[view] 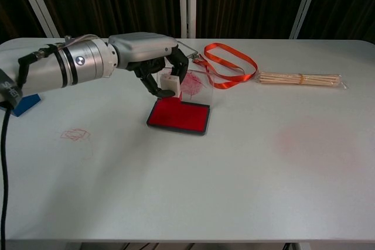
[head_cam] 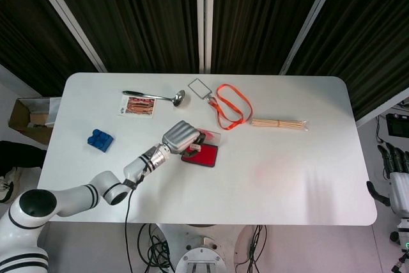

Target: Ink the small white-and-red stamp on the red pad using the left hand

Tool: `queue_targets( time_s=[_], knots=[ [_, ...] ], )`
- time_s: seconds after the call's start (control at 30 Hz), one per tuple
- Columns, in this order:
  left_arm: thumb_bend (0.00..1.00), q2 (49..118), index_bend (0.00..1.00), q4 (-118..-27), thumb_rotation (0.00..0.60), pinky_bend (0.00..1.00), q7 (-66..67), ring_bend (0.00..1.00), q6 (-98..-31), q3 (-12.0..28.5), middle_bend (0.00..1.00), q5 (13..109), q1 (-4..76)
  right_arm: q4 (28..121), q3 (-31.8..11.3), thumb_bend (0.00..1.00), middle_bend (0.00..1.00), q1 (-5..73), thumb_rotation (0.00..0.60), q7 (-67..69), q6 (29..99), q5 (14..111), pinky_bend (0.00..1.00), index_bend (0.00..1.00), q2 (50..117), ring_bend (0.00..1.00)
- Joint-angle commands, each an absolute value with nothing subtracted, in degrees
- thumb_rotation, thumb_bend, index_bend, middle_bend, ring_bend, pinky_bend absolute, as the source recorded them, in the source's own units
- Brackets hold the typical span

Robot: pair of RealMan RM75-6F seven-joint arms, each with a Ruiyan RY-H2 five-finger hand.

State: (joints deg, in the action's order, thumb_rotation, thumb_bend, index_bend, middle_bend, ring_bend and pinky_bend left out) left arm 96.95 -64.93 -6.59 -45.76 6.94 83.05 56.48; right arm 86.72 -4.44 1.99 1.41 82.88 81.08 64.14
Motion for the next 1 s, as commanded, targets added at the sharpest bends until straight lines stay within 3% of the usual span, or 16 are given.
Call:
queue_targets(
  time_s=[0.03, 0.33, 0.47, 1.0],
  knots=[
    [0.42, 89.2, 0.6, -73.3, 0.6, 0.97, -4.4, 0.88, -48.8, 6.4, 0.58, 81.8, 52.8, 86.7, -4.4, 0.23, 0.0, 2.1, 0.6, 1.4, 82.9, 81.3, 0.0, 0.0, 64.2, 0.0],
    [0.42, 79.9, 0.6, -82.0, 0.6, 0.97, -4.0, 0.88, -54.8, -0.3, 0.58, 83.4, 44.0, 87.1, -4.2, 0.23, 0.0, 2.5, 0.6, 0.3, 82.4, 81.5, 0.0, 0.0, 64.6, 0.0],
    [0.42, 81.2, 0.6, -78.4, 0.6, 0.97, -5.1, 0.88, -56.1, -3.4, 0.59, 84.7, 40.9, 87.4, -4.1, 0.23, 0.0, 2.9, 0.6, -0.5, 81.7, 81.5, 0.0, 0.0, 64.9, 0.0],
    [0.42, 88.2, 0.6, -65.4, 0.6, 0.97, -14.0, 0.89, -58.6, -5.4, 0.59, 89.2, 37.2, 89.4, -4.1, 0.23, 0.0, 2.9, 0.6, -3.1, 81.5, 80.7, 0.0, 0.0, 64.2, 0.0]
  ],
)
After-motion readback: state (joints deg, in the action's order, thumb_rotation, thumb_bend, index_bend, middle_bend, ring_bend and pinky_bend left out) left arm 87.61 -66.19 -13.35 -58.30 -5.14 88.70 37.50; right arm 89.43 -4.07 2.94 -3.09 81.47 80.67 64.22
